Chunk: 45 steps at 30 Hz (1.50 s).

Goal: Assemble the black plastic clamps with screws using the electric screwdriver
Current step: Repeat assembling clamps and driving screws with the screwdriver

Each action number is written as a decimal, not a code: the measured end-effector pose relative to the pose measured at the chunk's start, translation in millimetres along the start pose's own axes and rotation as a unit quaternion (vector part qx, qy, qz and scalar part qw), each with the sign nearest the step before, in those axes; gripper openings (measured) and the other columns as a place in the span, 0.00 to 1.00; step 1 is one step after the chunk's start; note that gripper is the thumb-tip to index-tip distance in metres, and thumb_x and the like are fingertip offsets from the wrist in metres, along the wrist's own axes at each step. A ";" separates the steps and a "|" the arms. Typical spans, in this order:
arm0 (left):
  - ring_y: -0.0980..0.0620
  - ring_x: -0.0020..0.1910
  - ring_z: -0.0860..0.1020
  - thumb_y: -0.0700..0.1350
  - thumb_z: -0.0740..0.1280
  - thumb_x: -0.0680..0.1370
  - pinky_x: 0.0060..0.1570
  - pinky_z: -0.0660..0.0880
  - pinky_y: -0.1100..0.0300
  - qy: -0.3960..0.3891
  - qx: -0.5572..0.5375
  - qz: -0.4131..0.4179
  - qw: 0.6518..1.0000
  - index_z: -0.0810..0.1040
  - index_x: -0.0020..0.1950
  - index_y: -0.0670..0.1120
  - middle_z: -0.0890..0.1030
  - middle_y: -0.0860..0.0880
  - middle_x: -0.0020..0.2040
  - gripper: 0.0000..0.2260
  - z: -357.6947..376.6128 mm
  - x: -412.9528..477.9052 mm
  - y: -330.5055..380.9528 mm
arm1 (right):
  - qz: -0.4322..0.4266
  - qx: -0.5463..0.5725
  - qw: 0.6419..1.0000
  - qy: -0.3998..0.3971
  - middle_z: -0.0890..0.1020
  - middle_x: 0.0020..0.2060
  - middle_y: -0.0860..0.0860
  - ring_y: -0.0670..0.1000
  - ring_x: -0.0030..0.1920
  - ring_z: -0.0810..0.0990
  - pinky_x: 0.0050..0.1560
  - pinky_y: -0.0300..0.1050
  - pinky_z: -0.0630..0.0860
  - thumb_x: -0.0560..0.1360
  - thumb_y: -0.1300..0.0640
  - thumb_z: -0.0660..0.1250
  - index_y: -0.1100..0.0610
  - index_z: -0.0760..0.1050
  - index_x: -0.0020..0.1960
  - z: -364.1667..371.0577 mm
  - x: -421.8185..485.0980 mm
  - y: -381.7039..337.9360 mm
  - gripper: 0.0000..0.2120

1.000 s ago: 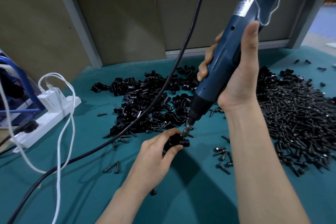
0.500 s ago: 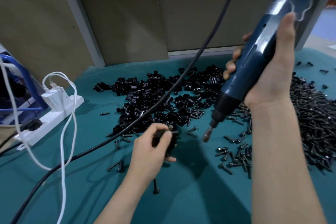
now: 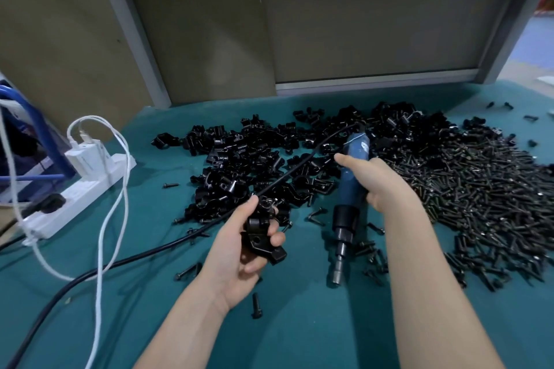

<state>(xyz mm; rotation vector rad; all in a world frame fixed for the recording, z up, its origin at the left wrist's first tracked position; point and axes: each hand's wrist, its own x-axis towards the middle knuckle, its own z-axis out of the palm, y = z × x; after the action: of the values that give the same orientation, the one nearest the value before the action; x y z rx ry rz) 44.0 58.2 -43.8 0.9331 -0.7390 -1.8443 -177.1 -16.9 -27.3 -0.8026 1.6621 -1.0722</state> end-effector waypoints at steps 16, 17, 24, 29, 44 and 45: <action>0.57 0.20 0.68 0.52 0.82 0.54 0.13 0.55 0.73 -0.122 -0.041 -0.037 0.991 0.79 0.36 0.43 0.68 0.49 0.27 0.20 -8.6 0.7 3.6 | -0.194 -0.257 0.853 -0.411 0.81 0.36 0.60 0.49 0.32 0.82 0.39 0.36 0.80 0.75 0.71 0.66 0.68 0.79 0.48 38.7 -85.4 -48.0 0.04; 0.57 0.20 0.68 0.52 0.82 0.54 0.13 0.54 0.72 -0.131 -0.032 -0.045 0.990 0.79 0.36 0.43 0.68 0.49 0.27 0.21 -9.3 0.2 4.1 | -0.192 -0.258 0.849 -0.420 0.81 0.37 0.60 0.50 0.33 0.83 0.39 0.37 0.81 0.75 0.71 0.66 0.68 0.78 0.48 36.2 -85.3 -47.1 0.03; 0.55 0.23 0.71 0.51 0.73 0.69 0.15 0.61 0.71 -0.128 0.066 -0.070 0.987 0.81 0.38 0.44 0.70 0.48 0.29 0.10 -11.0 -0.1 0.9 | -0.221 -0.298 0.880 -0.297 0.82 0.31 0.54 0.48 0.30 0.82 0.34 0.38 0.80 0.75 0.70 0.67 0.61 0.77 0.42 23.3 -74.9 -48.5 0.06; 0.57 0.26 0.72 0.56 0.68 0.69 0.19 0.49 0.67 -0.022 0.088 0.035 0.995 0.77 0.45 0.44 0.72 0.50 0.31 0.16 -18.2 8.4 5.1 | -0.176 -0.373 0.871 -0.265 0.82 0.49 0.54 0.52 0.36 0.83 0.41 0.44 0.83 0.72 0.56 0.74 0.55 0.79 0.53 23.1 -75.1 -49.4 0.11; 0.48 0.34 0.76 0.41 0.59 0.68 0.27 0.69 0.59 -0.072 0.164 0.073 0.981 0.66 0.57 0.49 0.75 0.44 0.42 0.18 12.0 -3.5 -12.8 | -0.356 -0.242 0.887 -0.166 0.83 0.39 0.44 0.43 0.39 0.82 0.43 0.34 0.76 0.69 0.61 0.76 0.54 0.78 0.40 14.0 -98.3 14.2 0.07; 0.48 0.35 0.76 0.40 0.60 0.67 0.32 0.72 0.56 -0.066 0.235 0.084 0.966 0.66 0.57 0.51 0.75 0.44 0.43 0.19 12.7 -5.2 -14.1 | -0.357 -0.242 0.888 -0.160 0.82 0.41 0.44 0.41 0.40 0.81 0.44 0.32 0.73 0.69 0.62 0.76 0.54 0.78 0.38 9.8 -98.5 21.9 0.08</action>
<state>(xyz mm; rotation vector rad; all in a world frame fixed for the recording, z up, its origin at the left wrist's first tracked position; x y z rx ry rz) 28.5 69.9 -46.6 1.0102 -1.3360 -1.6208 -137.0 75.1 -12.6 -1.9182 1.3740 -0.9156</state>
